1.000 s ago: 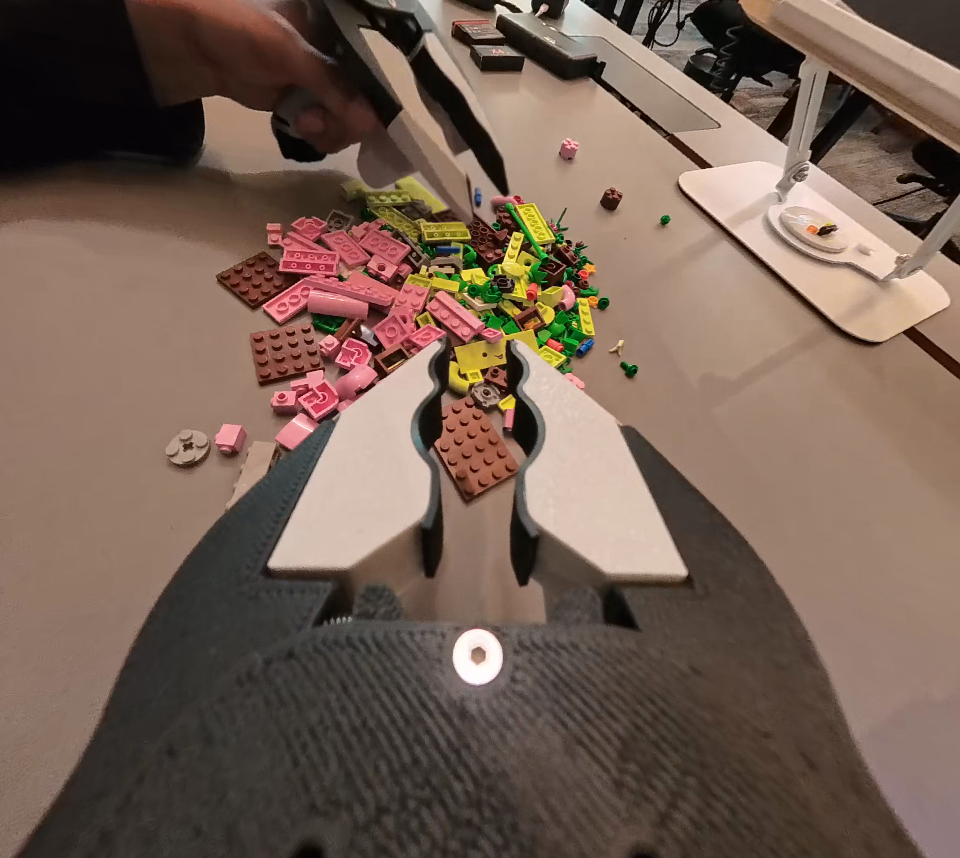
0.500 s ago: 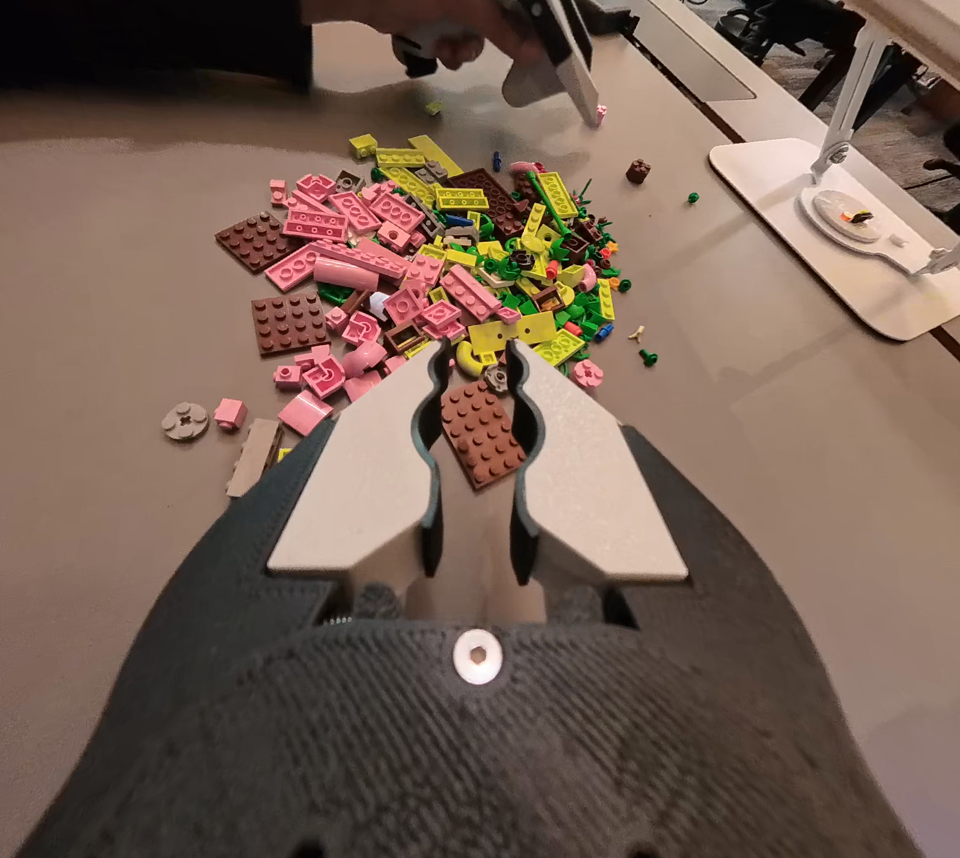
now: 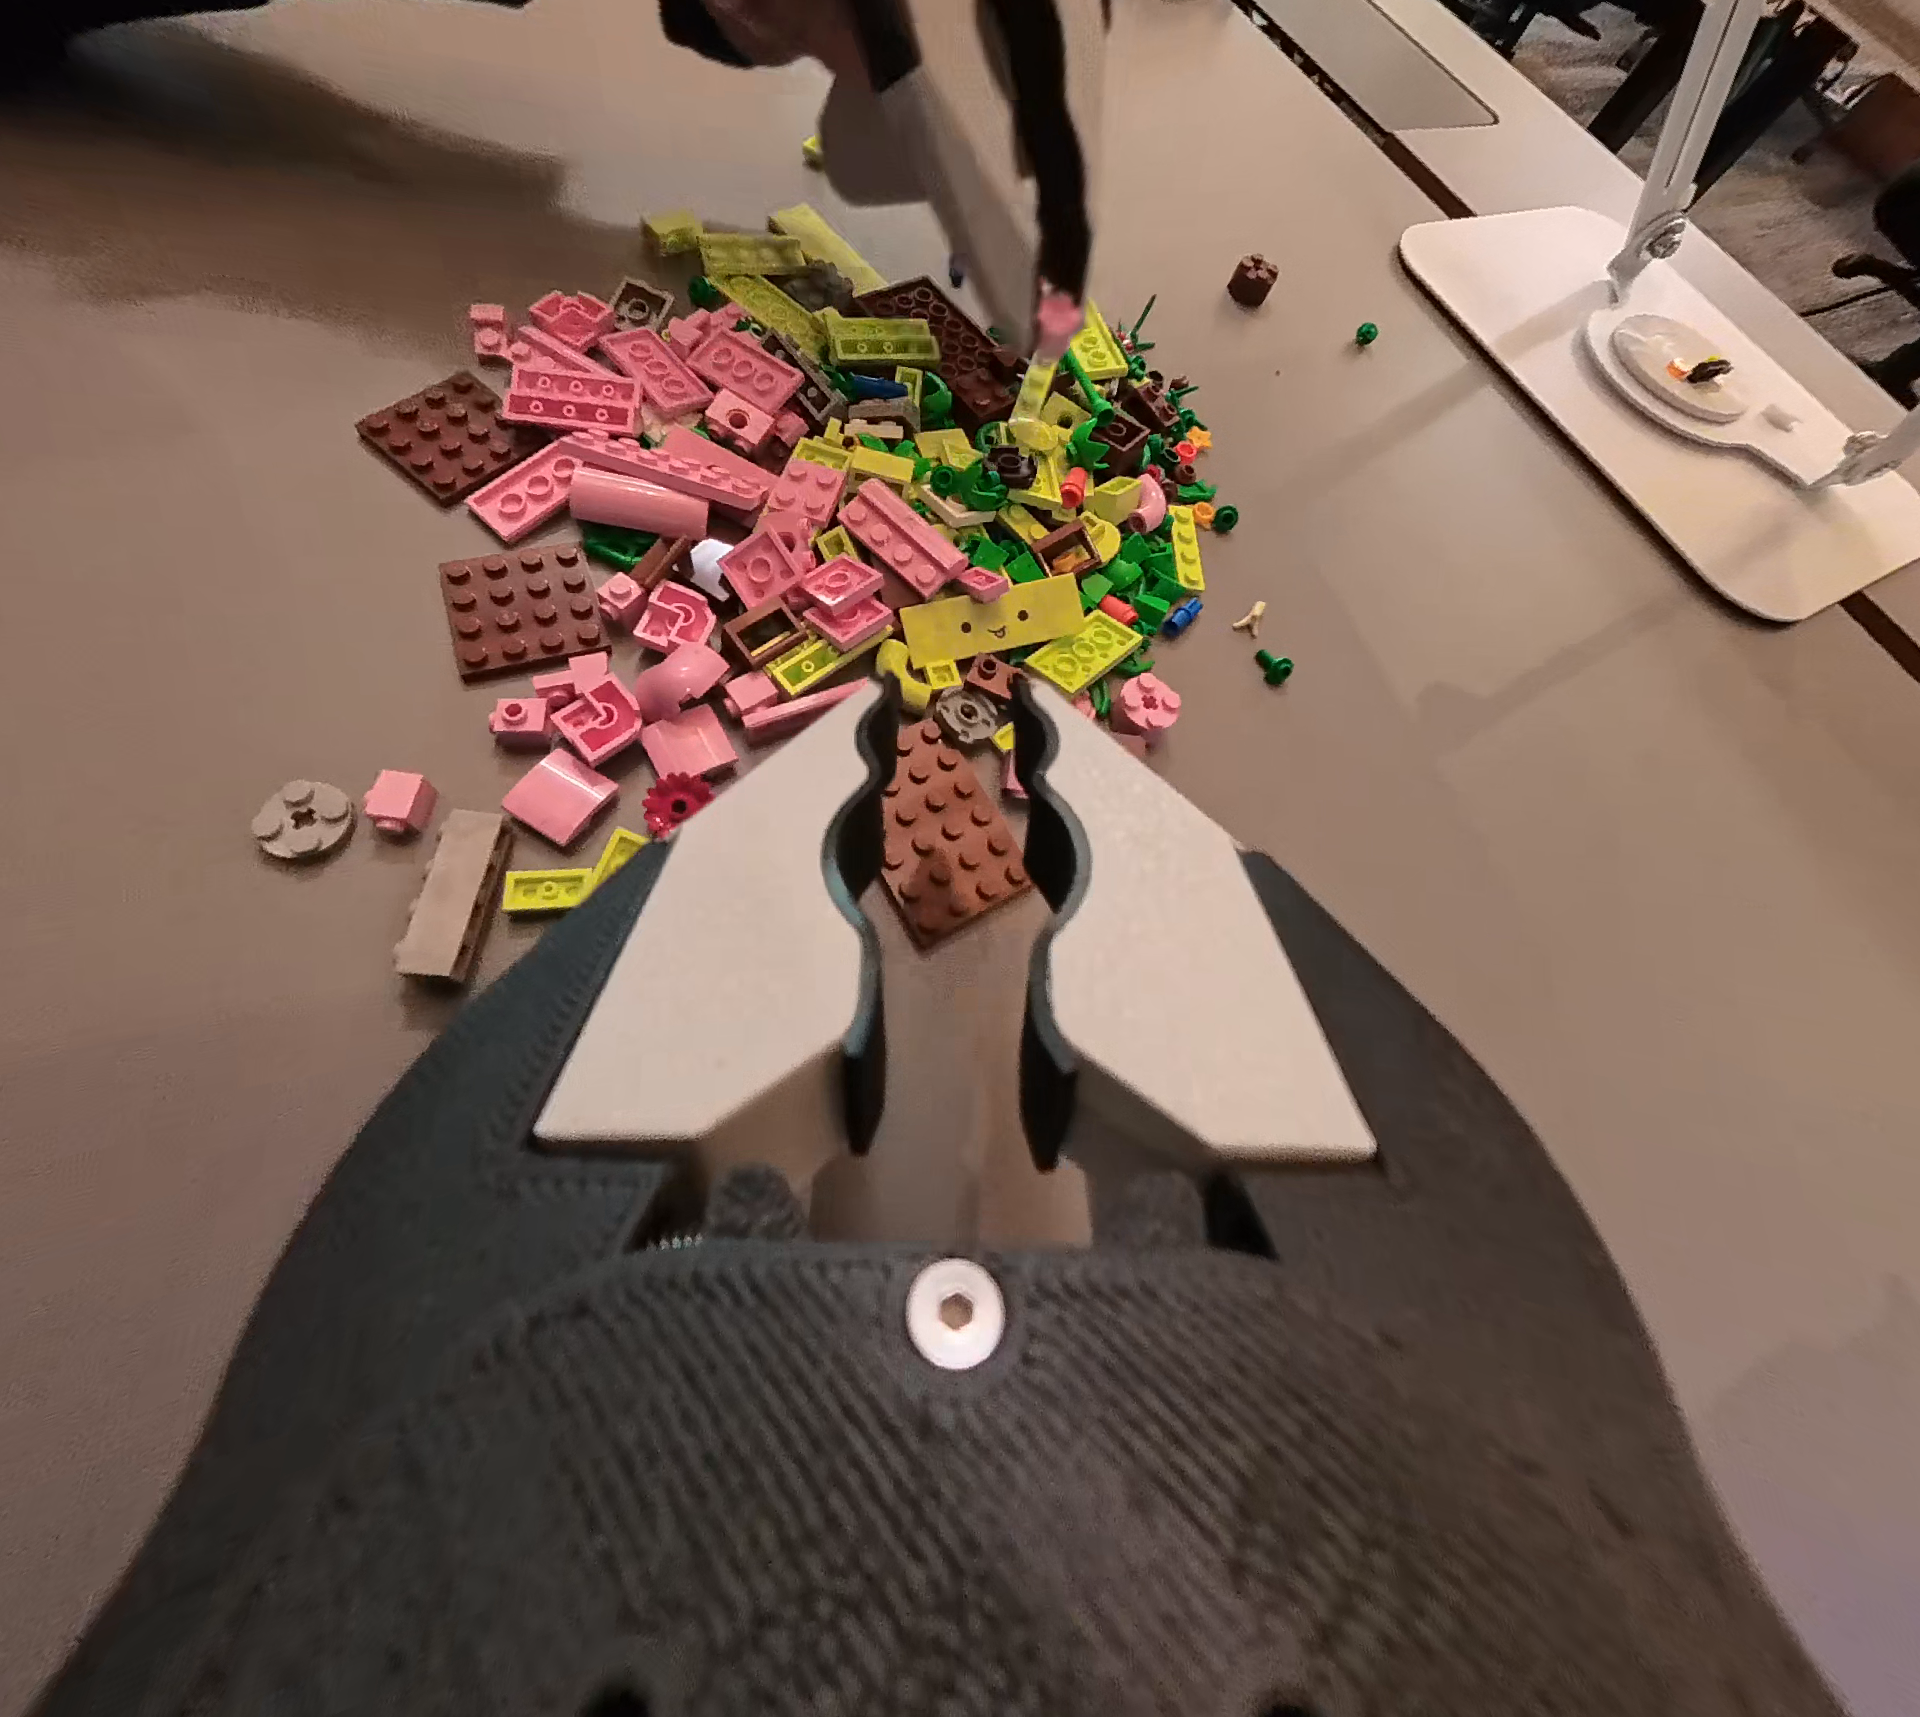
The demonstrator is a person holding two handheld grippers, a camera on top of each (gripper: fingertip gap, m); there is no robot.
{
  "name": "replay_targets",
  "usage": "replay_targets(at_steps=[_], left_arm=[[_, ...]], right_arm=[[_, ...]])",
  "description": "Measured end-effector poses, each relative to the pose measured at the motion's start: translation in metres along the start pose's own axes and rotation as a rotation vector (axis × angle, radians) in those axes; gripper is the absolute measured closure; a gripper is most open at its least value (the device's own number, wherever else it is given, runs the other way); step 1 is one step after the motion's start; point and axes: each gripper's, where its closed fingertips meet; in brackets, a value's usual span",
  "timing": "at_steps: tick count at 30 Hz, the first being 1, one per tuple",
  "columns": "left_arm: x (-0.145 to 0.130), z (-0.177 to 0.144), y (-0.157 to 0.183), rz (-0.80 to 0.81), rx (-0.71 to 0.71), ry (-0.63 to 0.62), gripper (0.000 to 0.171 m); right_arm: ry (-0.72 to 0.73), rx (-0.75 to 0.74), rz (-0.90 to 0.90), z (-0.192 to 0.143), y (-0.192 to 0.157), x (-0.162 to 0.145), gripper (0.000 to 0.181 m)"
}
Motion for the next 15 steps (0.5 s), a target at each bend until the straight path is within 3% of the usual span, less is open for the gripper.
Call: replay_targets(at_steps=[1,2,3,6,9,12,15], left_arm=[[0.003,0.004,0.013,0.018,-0.049,-0.001,0.147],[0.004,0.007,0.017,0.025,-0.05,-0.011,0.116],[0.005,0.009,0.016,0.036,-0.032,-0.021,0.1],[0.015,0.005,-0.003,0.039,0.085,0.023,0.097],[0.014,-0.005,-0.048,-0.082,0.241,0.053,0.099],[-0.014,-0.016,-0.11,-0.263,0.444,-0.005,0.101],[-0.038,-0.012,-0.144,-0.373,0.506,-0.053,0.11]], right_arm=[[0.0,-0.001,-0.002,0.0,0.0,0.0,0.163],[0.001,-0.001,-0.002,0.0,0.0,0.0,0.163],[0.0,-0.001,-0.003,0.0,0.0,0.0,0.163],[0.0,-0.001,-0.006,0.0,-0.001,0.0,0.163],[0.0,0.004,-0.01,0.0,-0.002,0.001,0.163],[-0.01,0.005,-0.021,0.001,-0.004,0.0,0.163],[-0.023,0.003,-0.034,0.002,-0.004,-0.003,0.163]])
Point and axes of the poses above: each gripper's, where its closed fingertips meet, z out along the fingers, x out of its top, y = z × x across the jaws, and after that the axes turned 10 degrees about z, right-handed
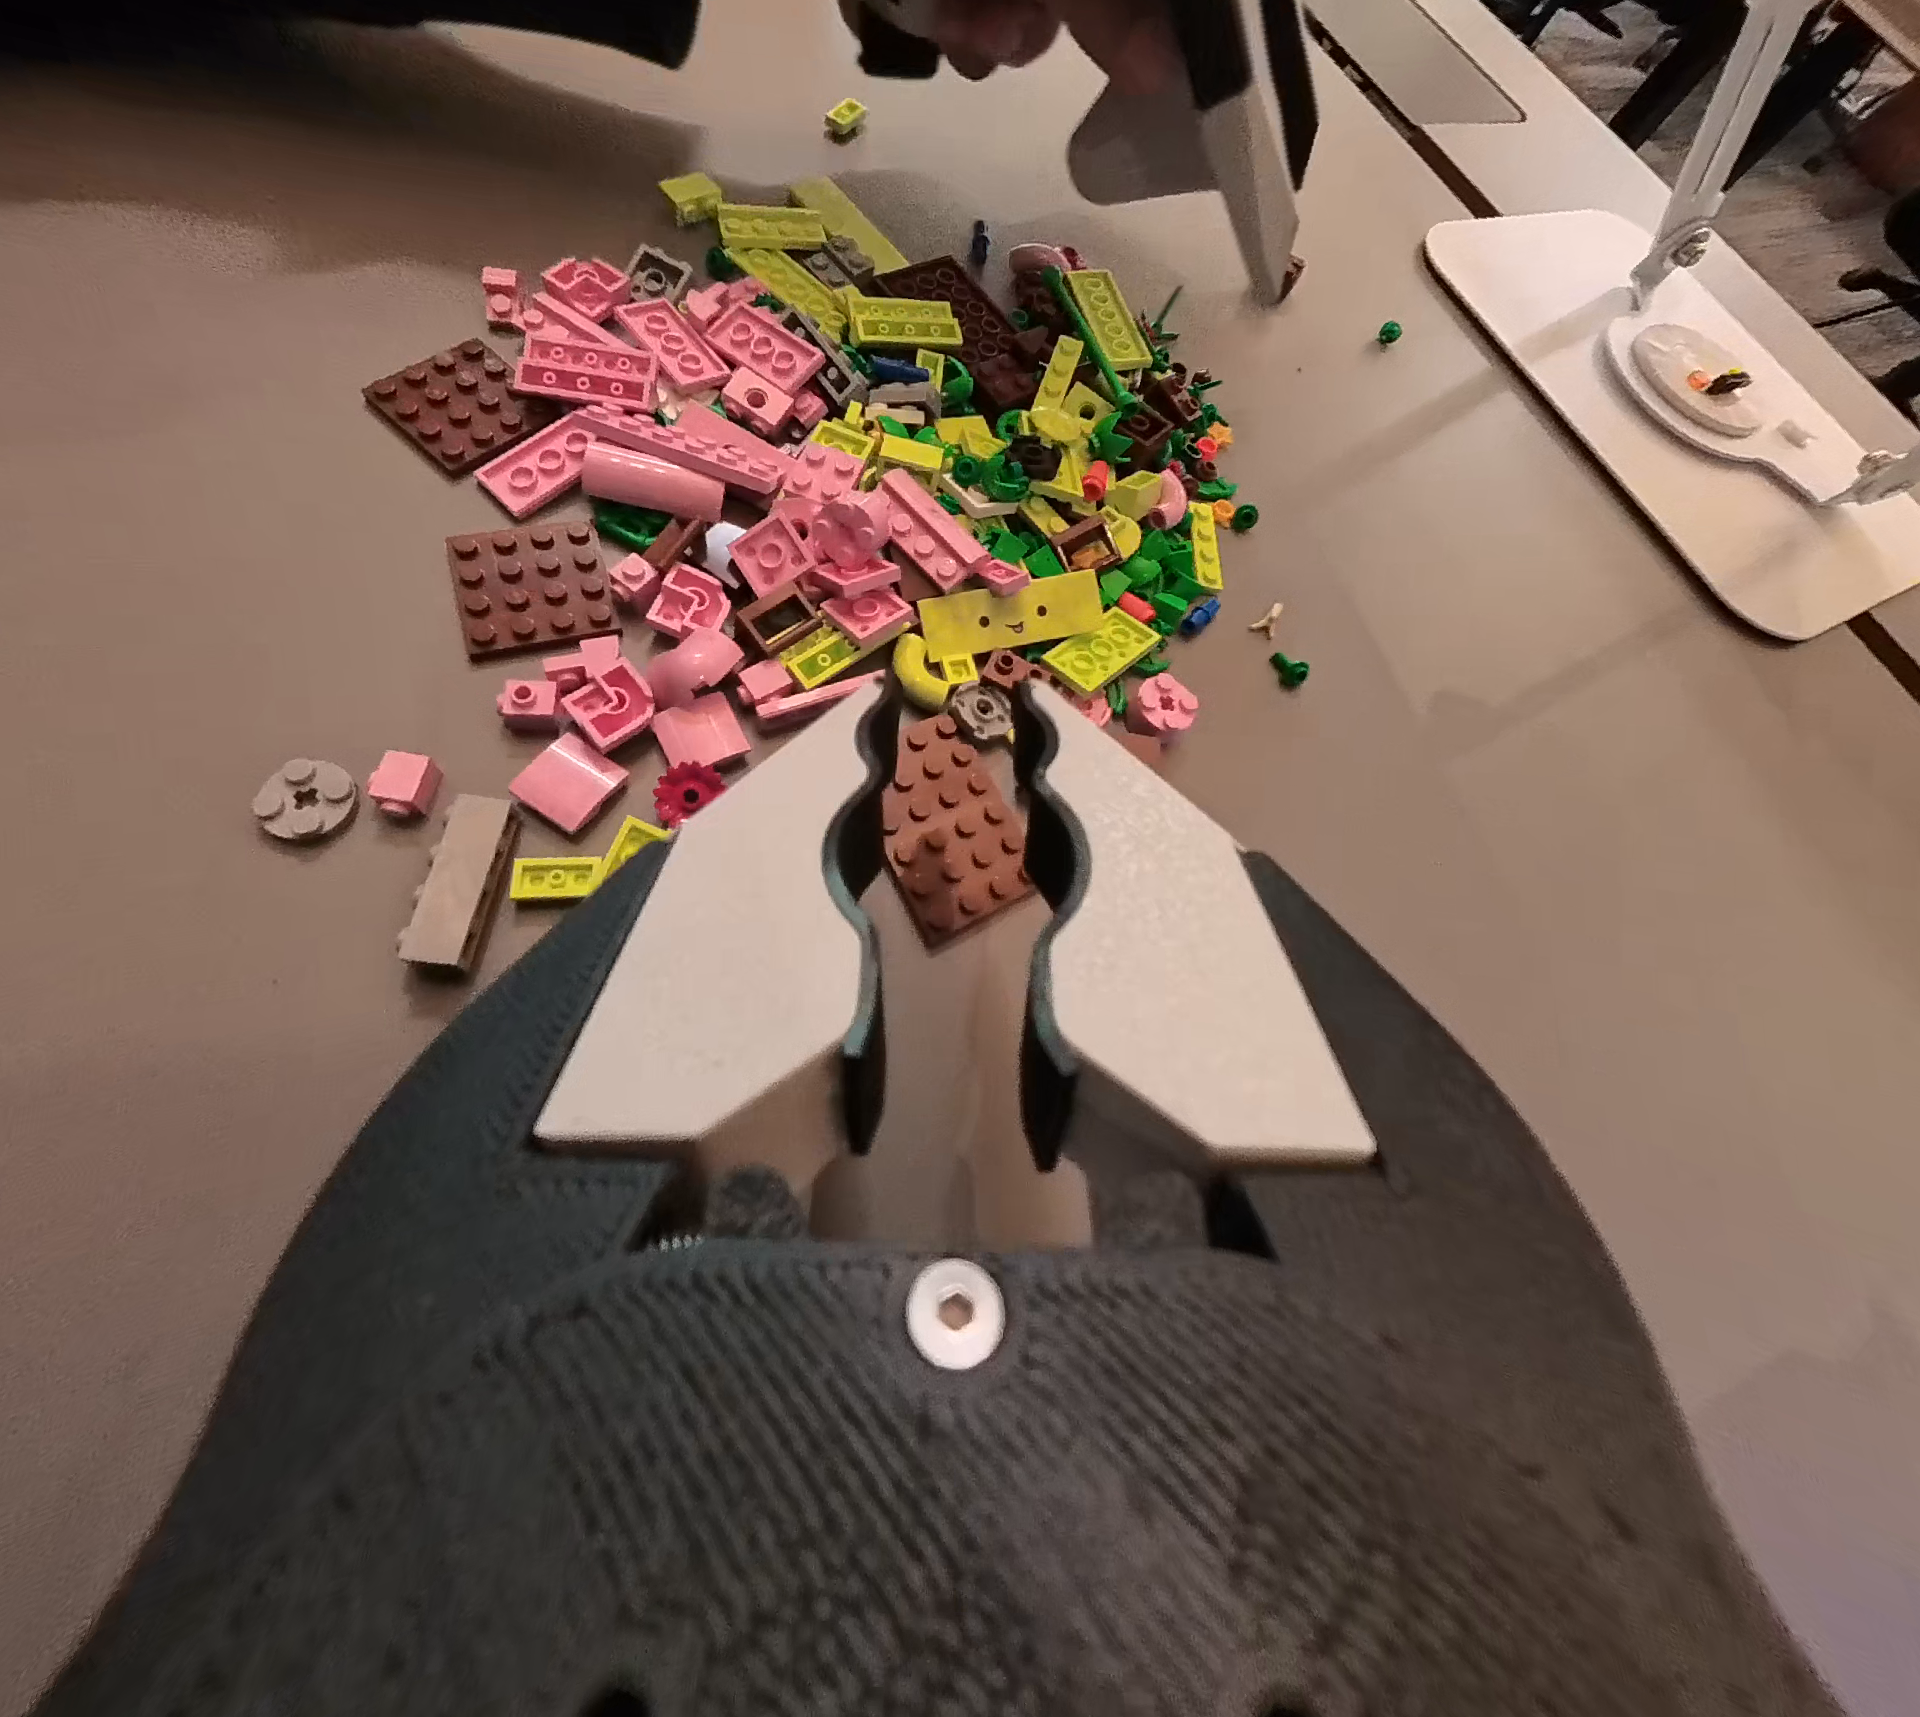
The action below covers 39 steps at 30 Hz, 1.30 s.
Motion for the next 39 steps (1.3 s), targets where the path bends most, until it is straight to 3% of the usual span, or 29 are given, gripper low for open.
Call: replay_targets(at_steps=[4,8,10,13,15,18,19,20,23,25,27,30,33,35,39], left_arm=[[-0.007,0.012,-0.011,0.025,0.025,-0.016,0.157],[0.006,-0.004,0.008,0.144,0.0,0.037,0.159],[0.019,-0.021,0.039,0.216,-0.116,0.085,0.159],[0.025,-0.059,0.11,0.35,-0.444,0.139,0.16],[0.015,-0.079,0.146,0.424,-0.638,0.118,0.16],[-0.002,-0.087,0.172,0.476,-0.776,0.047,0.159],[-0.005,-0.084,0.174,0.479,-0.771,0.027,0.153],[-0.006,-0.08,0.173,0.48,-0.74,0.016,0.133],[0.008,-0.07,0.159,0.459,-0.629,0.051,0.101],[0.024,-0.057,0.136,0.4,-0.512,0.092,0.098],[0.039,-0.033,0.092,0.298,-0.314,0.095,0.099],[0.036,0.006,0.023,0.211,-0.04,-0.002,0.104],[0.029,0.033,-0.003,0.175,0.023,-0.048,0.123],[0.031,0.042,-0.005,0.134,0.005,-0.028,0.15],[0.026,0.05,-0.009,0.113,0.02,-0.054,0.157]], right_arm=[[0.001,-0.001,-0.003,0.0,0.0,0.0,0.163],[-0.002,-0.025,0.002,-0.001,0.005,-0.001,0.164],[0.0,-0.027,0.007,-0.001,0.006,-0.001,0.164],[-0.002,-0.048,0.018,-0.003,0.011,-0.002,0.165],[-0.009,-0.059,0.04,-0.003,0.015,-0.004,0.165],[-0.019,-0.063,0.062,-0.003,0.017,-0.006,0.166],[-0.017,-0.061,0.062,-0.003,0.017,-0.006,0.166],[-0.014,-0.059,0.06,-0.003,0.016,-0.005,0.166],[-0.012,-0.058,0.056,-0.003,0.015,-0.005,0.166],[-0.017,-0.061,0.054,-0.002,0.016,-0.005,0.166],[-0.02,-0.057,0.055,-0.002,0.015,-0.006,0.166],[-0.018,-0.056,0.051,-0.002,0.014,-0.005,0.166],[-0.022,-0.056,0.048,-0.002,0.014,-0.006,0.166],[-0.026,-0.064,0.04,-0.002,0.014,-0.006,0.166],[-0.045,-0.072,0.022,-0.001,0.014,-0.009,0.166]])
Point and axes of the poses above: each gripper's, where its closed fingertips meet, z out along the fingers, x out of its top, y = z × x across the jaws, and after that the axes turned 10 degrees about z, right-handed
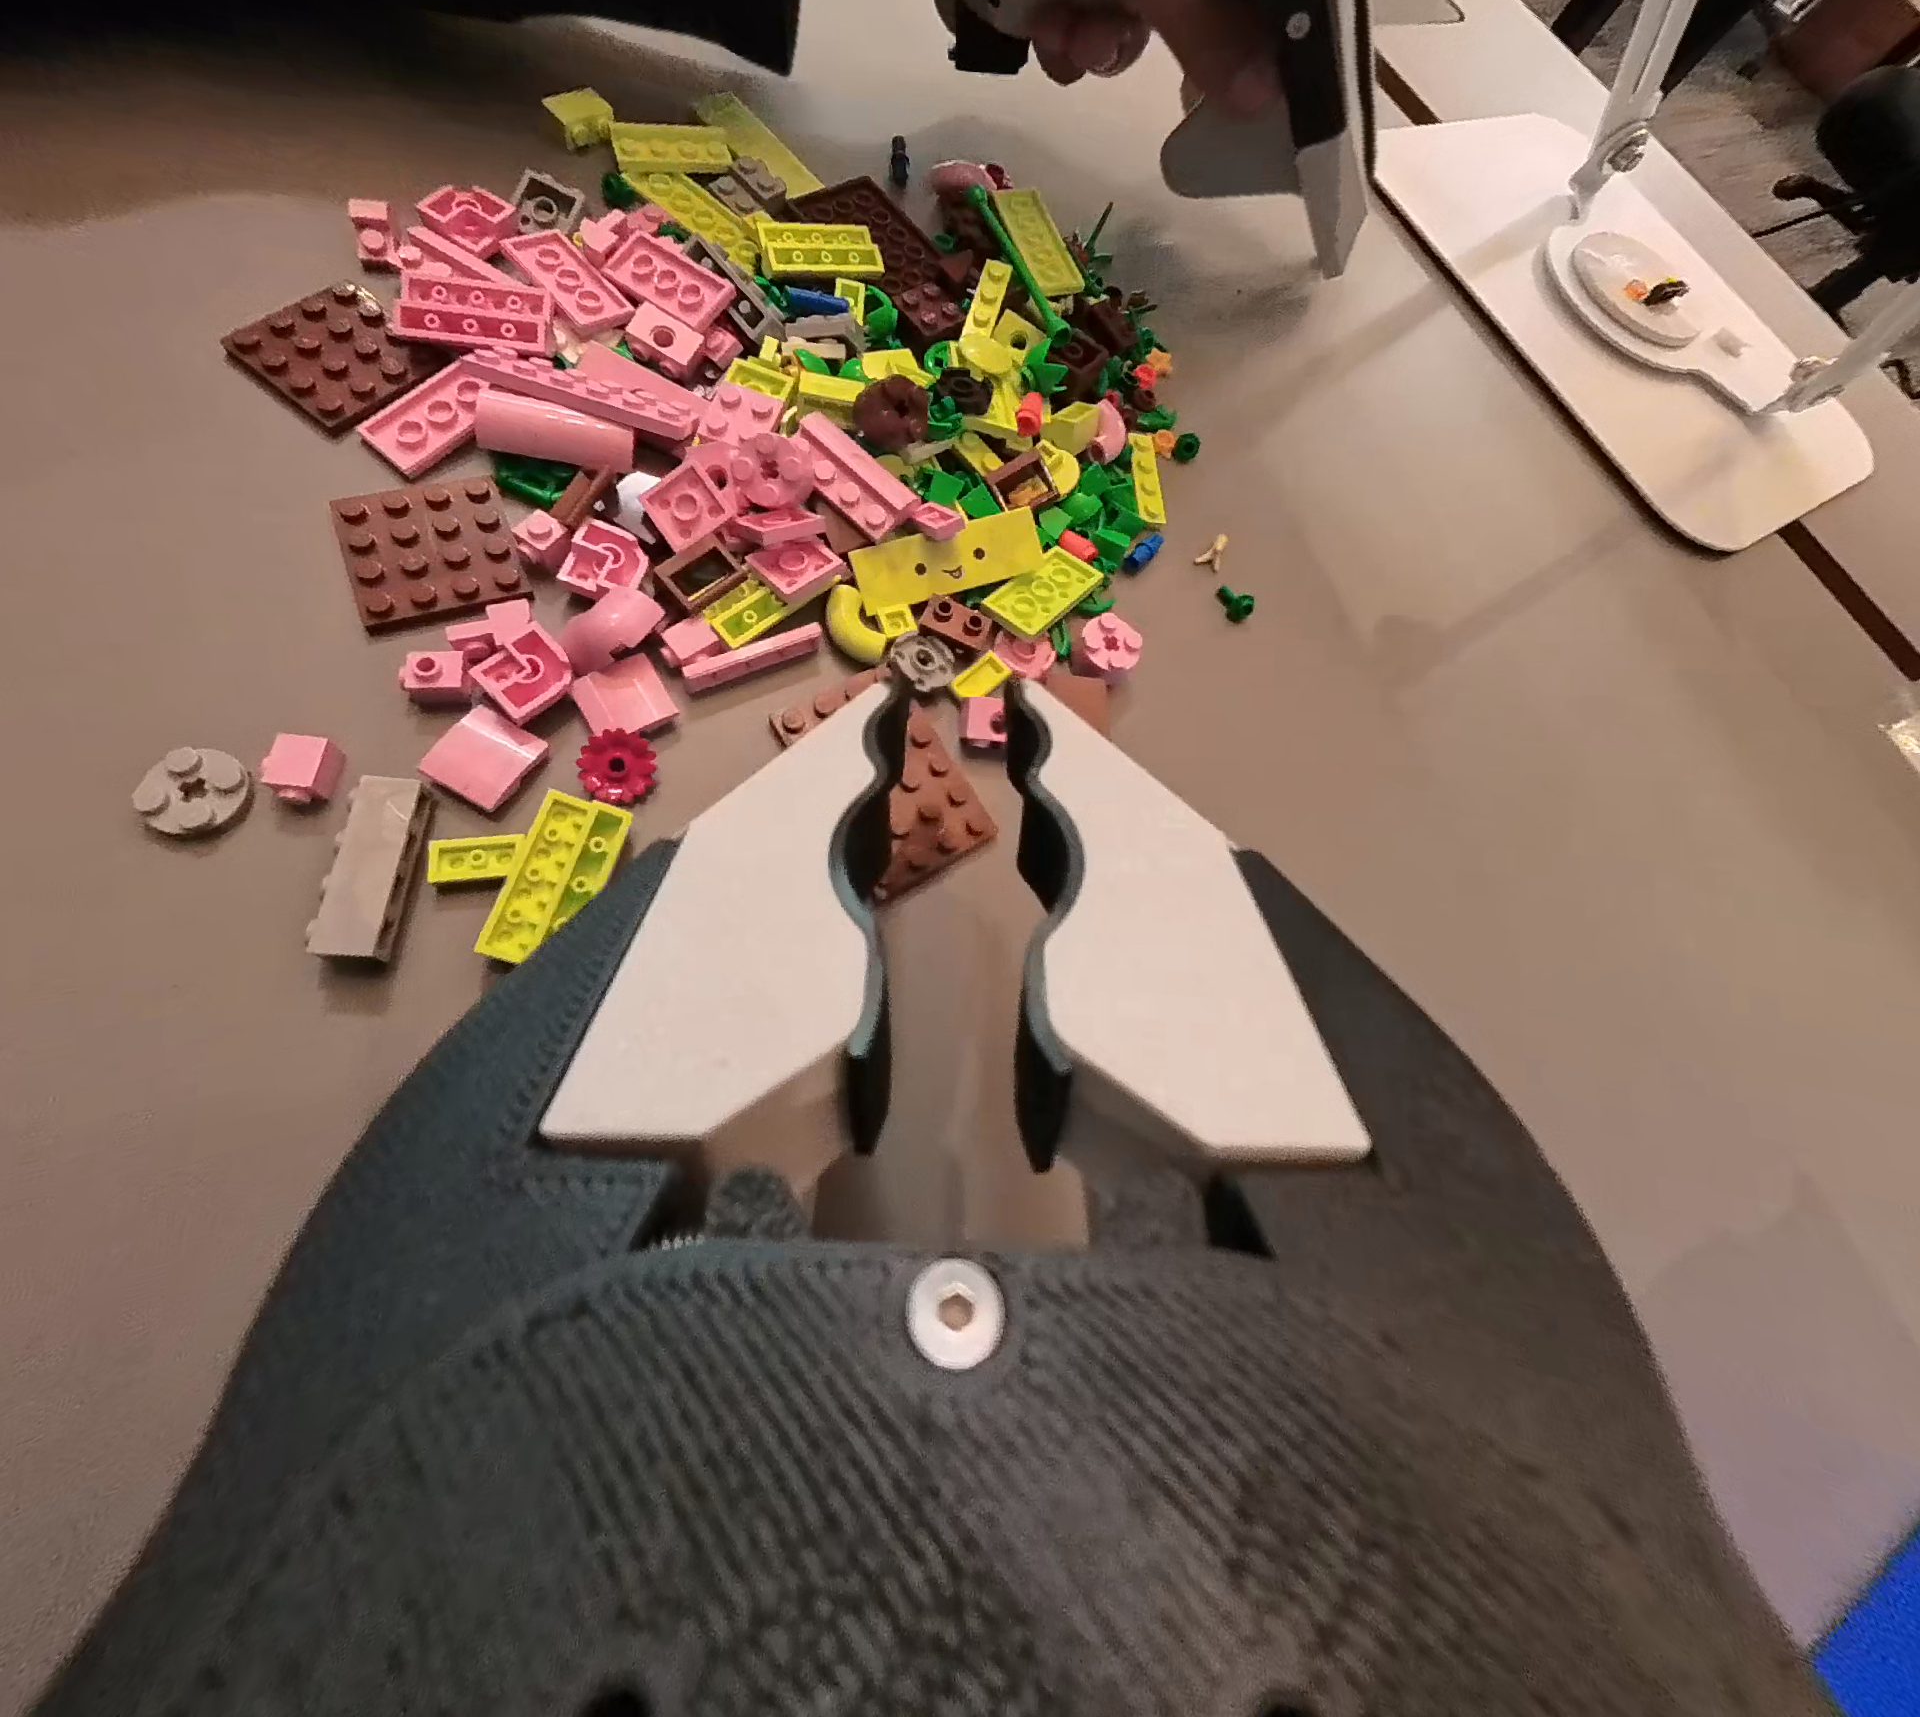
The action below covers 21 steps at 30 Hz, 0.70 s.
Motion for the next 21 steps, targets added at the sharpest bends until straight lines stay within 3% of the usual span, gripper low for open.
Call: replay_targets(at_steps=[2,9,13,17,21], left_arm=[[0.0,-0.003,0.003,0.03,0.007,0.004,0.171],[0.02,-0.05,0.012,0.071,0.029,0.137,0.171],[0.026,-0.065,0.019,0.005,-0.054,0.186,0.171],[0.027,-0.092,0.075,0.022,-0.316,0.234,0.171],[-0.007,-0.122,0.148,0.154,-0.524,0.177,0.171]], right_arm=[[0.006,0.001,-0.003,0.0,-0.001,0.001,0.166],[0.006,0.0,0.003,0.0,0.0,0.001,0.166],[-0.019,-0.008,-0.018,0.002,0.0,-0.003,0.166],[-0.009,-0.007,-0.014,0.001,0.001,-0.001,0.166],[-0.006,-0.003,-0.01,0.001,0.0,-0.001,0.166]])
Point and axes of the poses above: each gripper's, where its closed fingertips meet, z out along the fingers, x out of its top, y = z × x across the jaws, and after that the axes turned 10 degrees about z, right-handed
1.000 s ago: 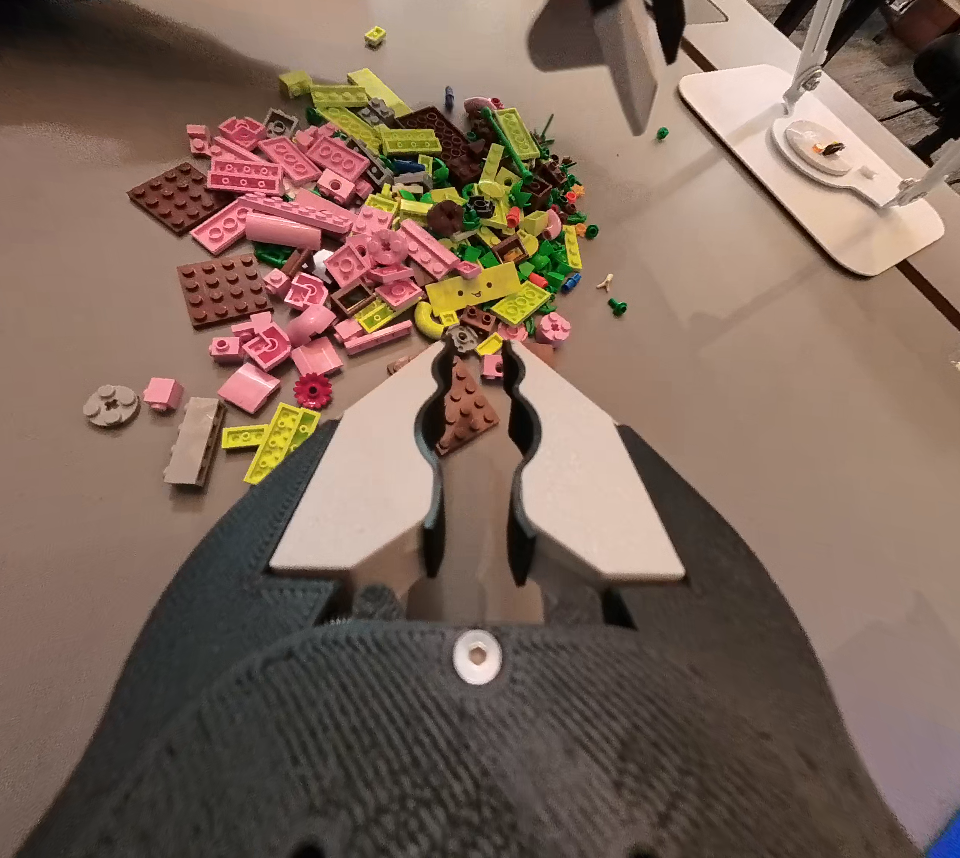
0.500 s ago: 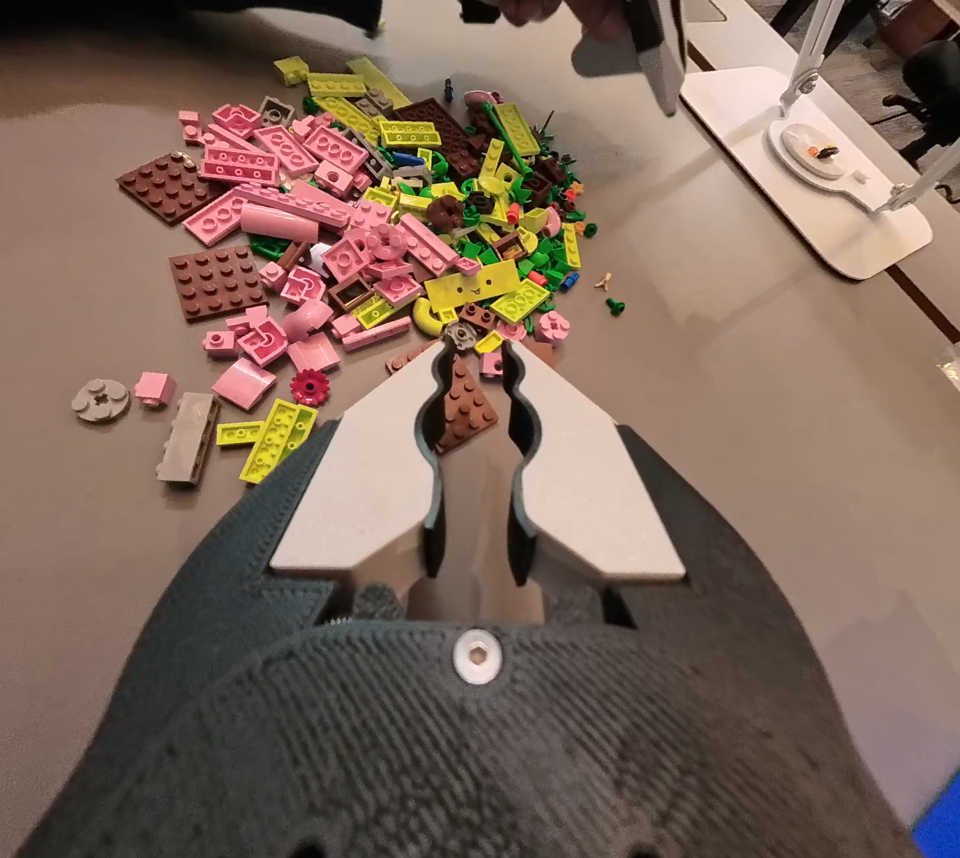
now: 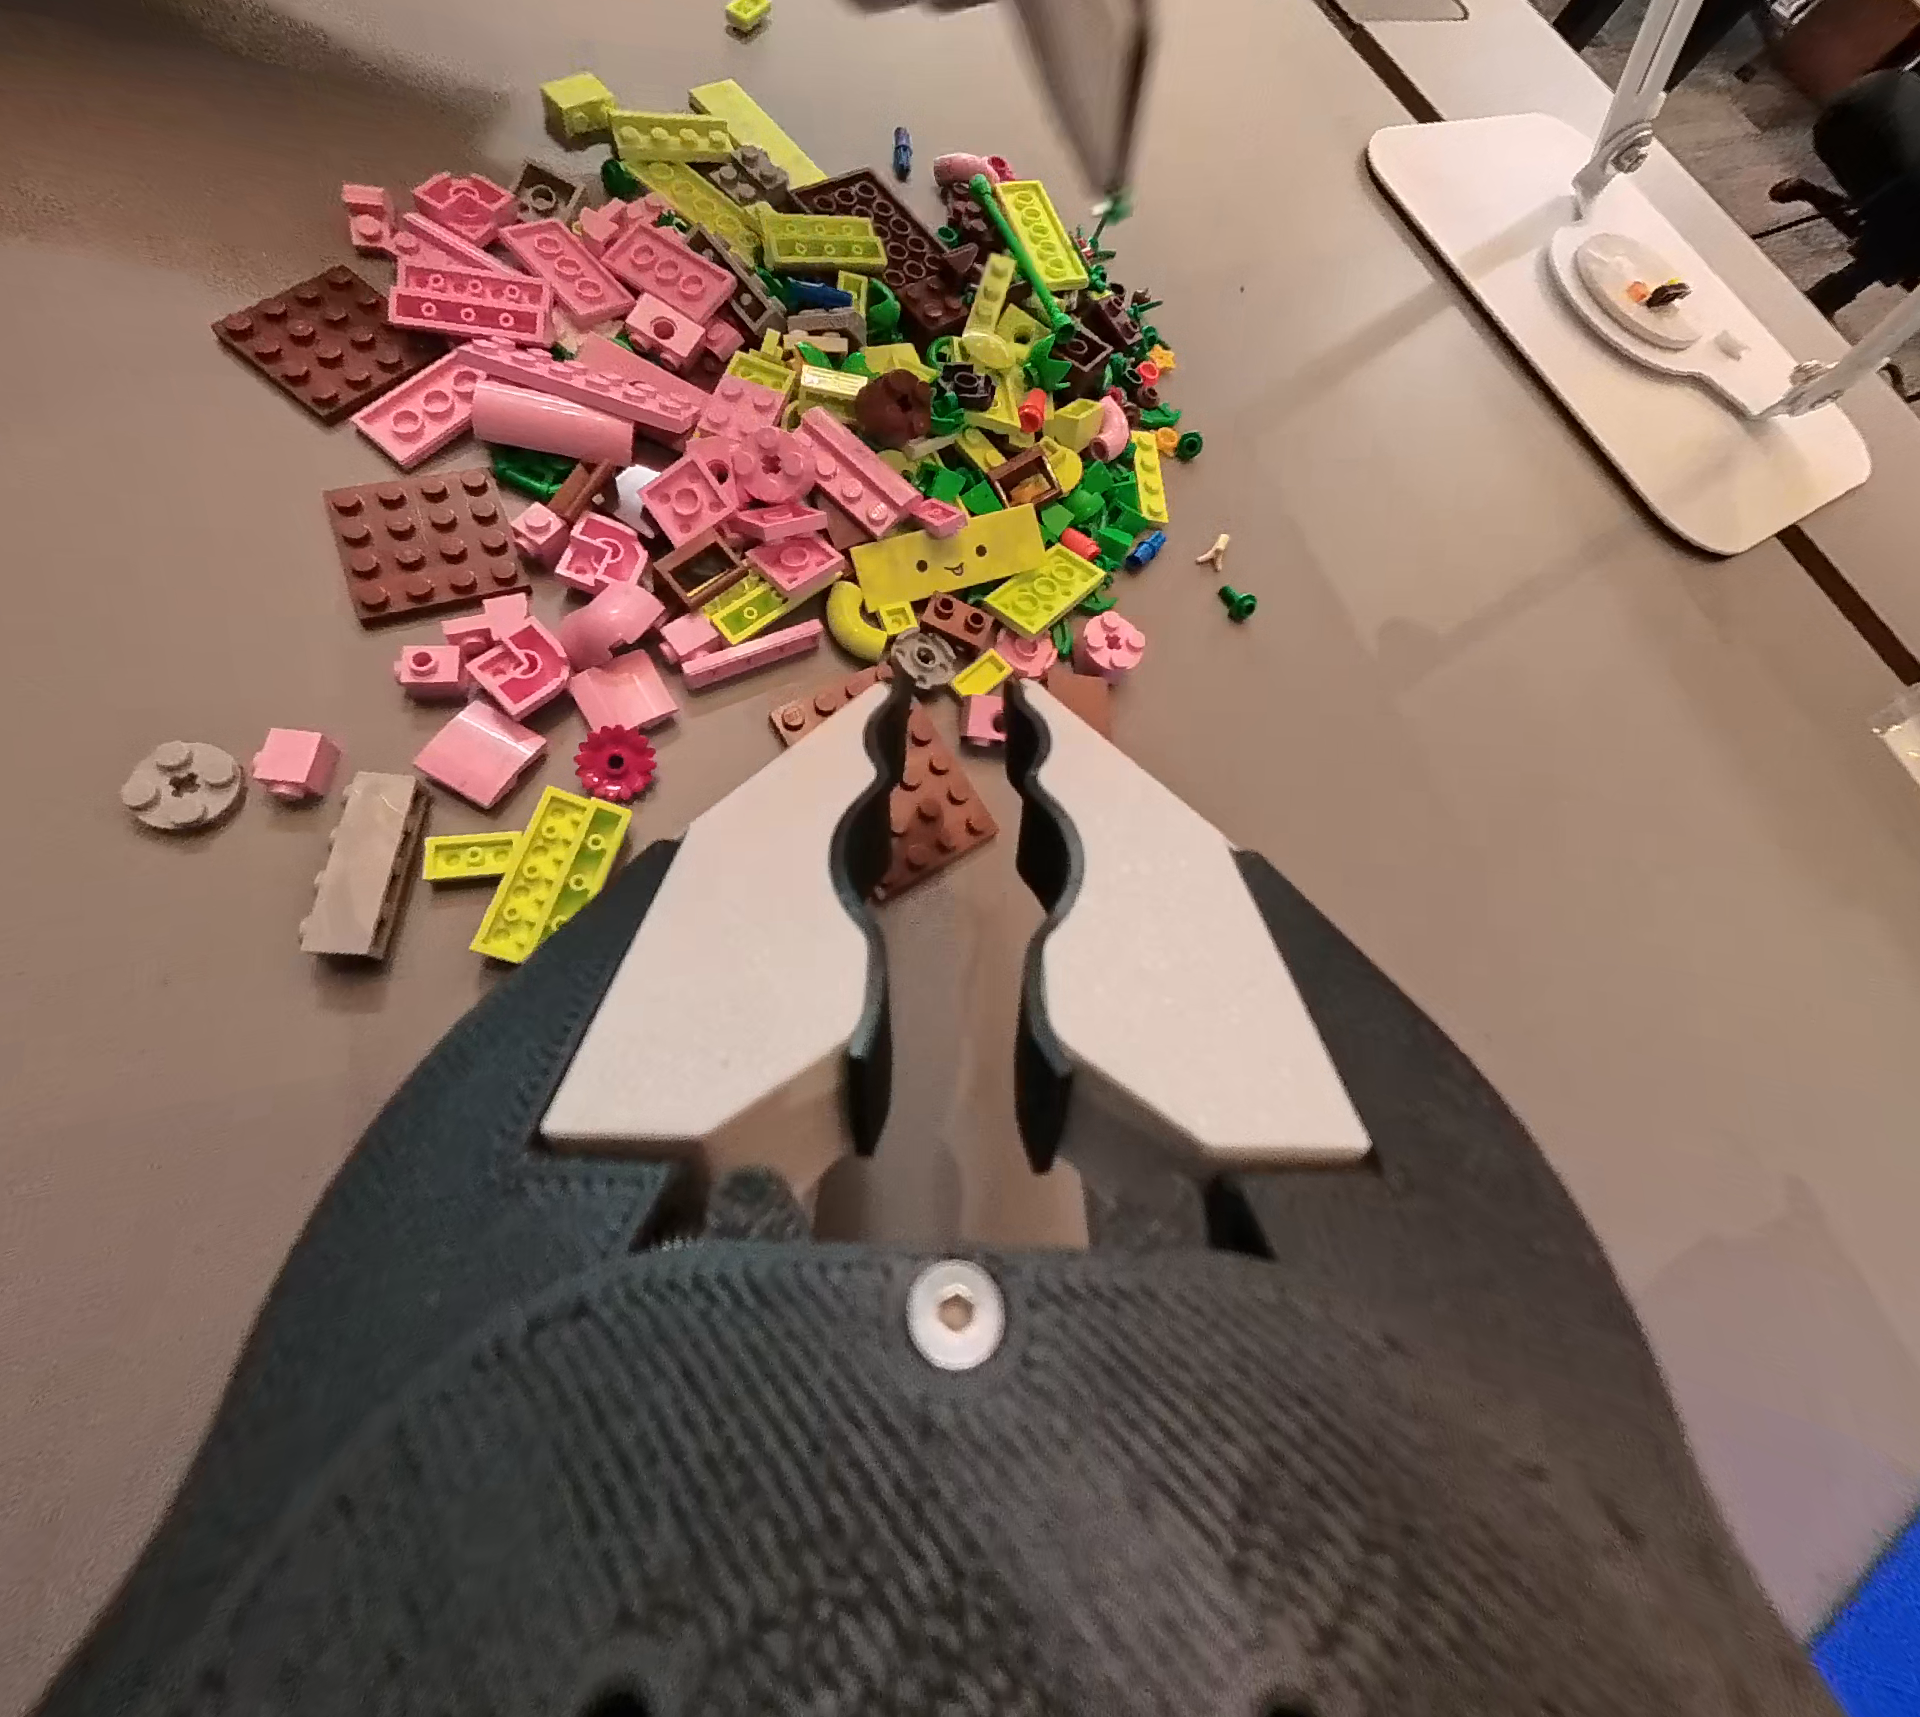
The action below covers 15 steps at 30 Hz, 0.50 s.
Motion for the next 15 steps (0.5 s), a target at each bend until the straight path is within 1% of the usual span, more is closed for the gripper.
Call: replay_targets(at_steps=[2,3,4,5,6,9,12,13,14,15], left_arm=[[-0.014,0.003,0.026,0.024,-0.037,-0.04,0.171],[-0.018,0.003,0.029,0.006,-0.009,-0.044,0.156],[-0.021,0.002,0.03,-0.016,0.015,-0.043,0.116],[-0.023,-0.001,0.032,-0.031,0.018,-0.038,0.095],[-0.022,-0.007,0.031,-0.046,0.031,-0.013,0.089],[-0.007,-0.034,0.009,-0.091,0.139,0.147,0.073],[0.001,-0.057,-0.002,-0.124,0.202,0.274,0.051],[0.001,-0.062,0.0,-0.109,0.214,0.299,0.046],[0.0,-0.066,0.002,-0.084,0.231,0.316,0.043],[-0.002,-0.069,0.007,-0.052,0.244,0.324,0.043]], right_arm=[[-0.004,0.0,-0.004,0.001,-0.001,-0.001,0.166],[-0.006,-0.001,-0.006,0.001,-0.001,-0.001,0.166],[-0.007,-0.002,-0.007,0.001,0.0,-0.001,0.166],[-0.007,-0.003,-0.008,0.001,0.0,-0.001,0.166],[-0.005,-0.005,-0.007,0.001,0.0,-0.001,0.166],[0.009,-0.003,0.006,0.0,0.002,0.001,0.166],[0.054,0.041,0.05,-0.004,0.0,0.008,0.165],[0.084,0.082,0.068,-0.006,-0.004,0.012,0.162],[0.121,0.143,0.082,-0.009,-0.012,0.018,0.154],[0.158,0.217,0.096,-0.012,-0.022,0.024,0.142]])
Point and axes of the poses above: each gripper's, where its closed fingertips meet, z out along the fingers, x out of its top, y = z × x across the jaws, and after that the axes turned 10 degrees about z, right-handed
